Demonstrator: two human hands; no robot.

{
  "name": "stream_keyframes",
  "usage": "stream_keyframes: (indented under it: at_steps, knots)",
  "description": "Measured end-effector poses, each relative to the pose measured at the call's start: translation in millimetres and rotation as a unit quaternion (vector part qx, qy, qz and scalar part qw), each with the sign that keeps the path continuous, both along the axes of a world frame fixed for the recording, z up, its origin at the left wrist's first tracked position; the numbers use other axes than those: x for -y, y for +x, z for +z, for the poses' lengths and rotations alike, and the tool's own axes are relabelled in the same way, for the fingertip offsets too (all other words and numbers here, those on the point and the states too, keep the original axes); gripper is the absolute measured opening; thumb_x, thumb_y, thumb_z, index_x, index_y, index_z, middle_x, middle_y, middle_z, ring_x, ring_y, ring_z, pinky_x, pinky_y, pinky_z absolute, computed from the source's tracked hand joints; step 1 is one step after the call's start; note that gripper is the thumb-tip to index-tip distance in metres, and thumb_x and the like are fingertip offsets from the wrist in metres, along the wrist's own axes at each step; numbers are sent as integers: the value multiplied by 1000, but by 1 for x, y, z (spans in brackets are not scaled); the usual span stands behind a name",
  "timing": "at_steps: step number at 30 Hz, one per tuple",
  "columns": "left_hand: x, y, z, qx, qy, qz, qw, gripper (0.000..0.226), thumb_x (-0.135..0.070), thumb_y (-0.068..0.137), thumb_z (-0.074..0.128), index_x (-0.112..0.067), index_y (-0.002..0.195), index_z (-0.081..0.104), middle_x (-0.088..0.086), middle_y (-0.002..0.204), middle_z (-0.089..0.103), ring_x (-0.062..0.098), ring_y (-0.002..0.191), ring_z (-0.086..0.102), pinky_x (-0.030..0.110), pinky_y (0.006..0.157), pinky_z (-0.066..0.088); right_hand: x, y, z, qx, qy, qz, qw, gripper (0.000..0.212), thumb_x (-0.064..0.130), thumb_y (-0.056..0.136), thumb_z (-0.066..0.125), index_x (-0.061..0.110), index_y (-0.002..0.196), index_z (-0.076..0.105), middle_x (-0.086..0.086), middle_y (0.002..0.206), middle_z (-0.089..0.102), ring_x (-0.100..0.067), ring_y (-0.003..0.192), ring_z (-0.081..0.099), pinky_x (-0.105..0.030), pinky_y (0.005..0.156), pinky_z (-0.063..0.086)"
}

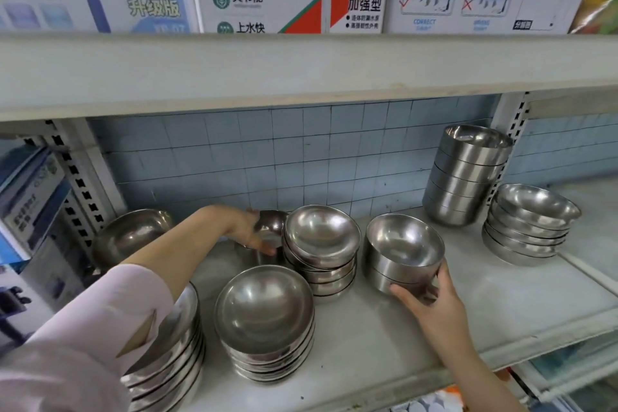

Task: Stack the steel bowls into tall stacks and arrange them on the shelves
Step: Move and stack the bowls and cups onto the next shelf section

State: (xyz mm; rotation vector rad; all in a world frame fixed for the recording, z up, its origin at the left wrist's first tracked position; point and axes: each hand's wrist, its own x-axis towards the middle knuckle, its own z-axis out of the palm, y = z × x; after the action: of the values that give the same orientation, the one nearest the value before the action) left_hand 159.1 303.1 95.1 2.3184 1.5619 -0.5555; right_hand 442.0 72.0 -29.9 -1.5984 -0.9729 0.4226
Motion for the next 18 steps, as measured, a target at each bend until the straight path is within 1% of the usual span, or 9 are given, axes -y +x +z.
stream_keyframes:
  at_steps: [2, 4, 7, 8, 10, 13, 14, 16, 18]
  knots:
    - [-1, 1, -2, 7, 4, -6, 1000, 117, -73, 66, 68, -12, 152, 18, 5, 158, 25, 26, 140, 35, 39, 113, 32, 0, 0, 0, 2, 2, -2, 1000, 92, 24, 67, 90, 34, 143, 39, 18, 101, 69, 17, 82, 62, 1, 66, 42]
    - [-2, 0, -4, 10, 17, -25, 1000, 111, -74, 59, 73, -12, 143, 36, 2, 143, 47, 25, 127, 50, 38, 106, 42, 1, 0, -1, 5, 0, -4, 1000, 93, 25, 67, 89, 34, 145, 38, 19, 102, 68, 19, 83, 60, 2, 66, 41]
    - [-9, -2, -8, 30, 35, -70, 997, 87, -75, 49, 76, -31, 121, 54, -9, 116, 63, 17, 105, 61, 36, 96, 50, 1, 0, -1, 0, -7, -8, 1000, 94, 29, 67, 89, 38, 145, 36, 17, 104, 68, 20, 83, 59, 2, 66, 41]
    - [-9, -3, -8, 37, 37, -74, 996, 77, -73, 50, 77, -35, 113, 55, -10, 110, 65, 15, 101, 62, 36, 93, 51, 1, 0, -1, 0, -8, -8, 1000, 94, 30, 67, 89, 39, 144, 37, 17, 105, 68, 20, 84, 59, 2, 67, 41]
    - [-1, -5, 0, 39, 43, -73, 996, 76, -73, 48, 75, -32, 108, 52, -8, 108, 64, 15, 98, 62, 33, 89, 52, 1, 0, 0, 1, -9, -9, 1000, 93, 30, 67, 89, 39, 143, 37, 18, 106, 68, 20, 85, 59, 2, 67, 41]
    - [9, -11, 9, 39, 64, -35, 997, 107, -80, 39, 69, -19, 124, 43, -1, 120, 57, 21, 106, 57, 37, 93, 50, 2, 0, 0, 1, -11, -7, 1000, 93, 32, 67, 89, 42, 143, 36, 17, 107, 68, 16, 87, 61, 0, 67, 42]
    - [11, -14, 11, 46, 67, -23, 996, 106, -79, 43, 69, -18, 125, 42, 1, 121, 57, 21, 106, 57, 36, 92, 50, 2, 0, 0, 0, -12, -4, 1000, 93, 33, 68, 89, 42, 143, 35, 17, 108, 68, 13, 89, 62, -2, 68, 43]
    - [16, -23, 22, 71, 70, -3, 995, 84, -70, 61, 73, -17, 121, 46, 0, 119, 58, 19, 104, 56, 30, 90, 47, 3, 1, 0, -5, -6, 5, 1000, 92, 33, 68, 89, 42, 143, 36, 15, 110, 68, 7, 94, 62, -8, 73, 43]
    - [20, -34, 32, 96, 80, 19, 992, 89, -69, 66, 71, -15, 131, 42, 2, 128, 55, 21, 112, 54, 33, 96, 45, 3, 0, 0, -12, 2, 12, 1000, 92, 33, 67, 89, 41, 142, 37, 13, 112, 69, 1, 96, 64, -13, 76, 45]
